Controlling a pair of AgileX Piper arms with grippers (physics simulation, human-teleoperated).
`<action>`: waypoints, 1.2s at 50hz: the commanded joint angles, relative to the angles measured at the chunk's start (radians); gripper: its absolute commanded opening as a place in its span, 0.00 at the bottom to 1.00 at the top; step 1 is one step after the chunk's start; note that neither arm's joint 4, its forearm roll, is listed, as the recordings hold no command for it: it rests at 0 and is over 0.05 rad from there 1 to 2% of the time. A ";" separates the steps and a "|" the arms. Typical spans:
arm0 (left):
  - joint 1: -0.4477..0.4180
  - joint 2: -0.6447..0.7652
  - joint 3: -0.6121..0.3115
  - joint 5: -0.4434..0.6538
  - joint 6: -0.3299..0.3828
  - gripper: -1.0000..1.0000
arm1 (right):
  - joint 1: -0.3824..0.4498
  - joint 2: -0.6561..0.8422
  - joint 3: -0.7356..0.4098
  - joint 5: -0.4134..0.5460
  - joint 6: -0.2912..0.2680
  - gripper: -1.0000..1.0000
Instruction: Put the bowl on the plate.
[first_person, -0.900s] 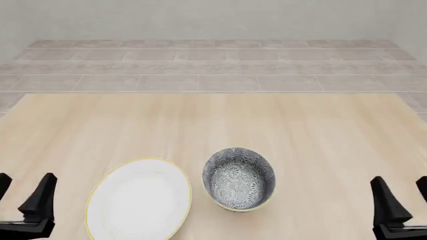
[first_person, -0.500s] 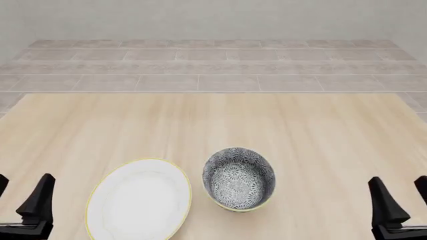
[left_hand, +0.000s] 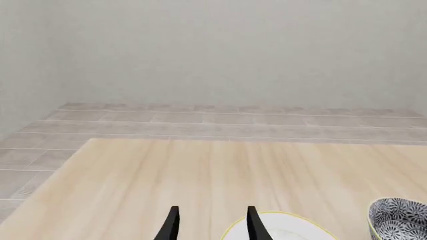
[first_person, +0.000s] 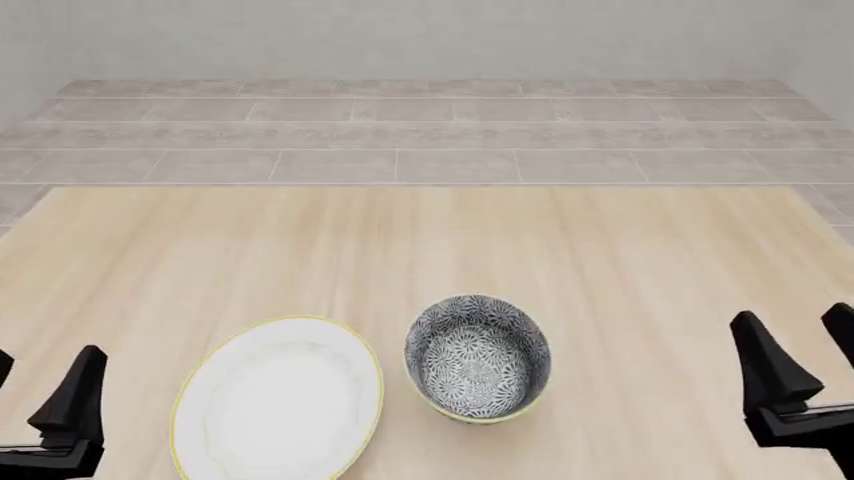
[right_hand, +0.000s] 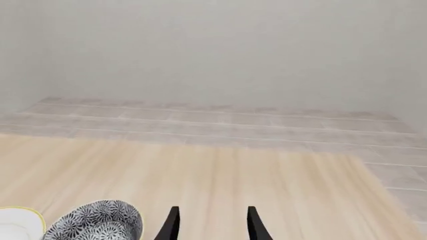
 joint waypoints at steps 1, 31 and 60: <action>0.003 -0.002 0.000 -0.001 -0.004 1.00 | 0.026 0.339 -0.179 -0.127 0.005 1.00; 0.004 0.008 0.000 -0.011 -0.003 1.00 | 0.142 0.591 -0.328 -0.130 -0.071 1.00; 0.002 0.042 -0.016 -0.038 -0.013 1.00 | 0.260 0.806 -0.493 0.011 -0.009 1.00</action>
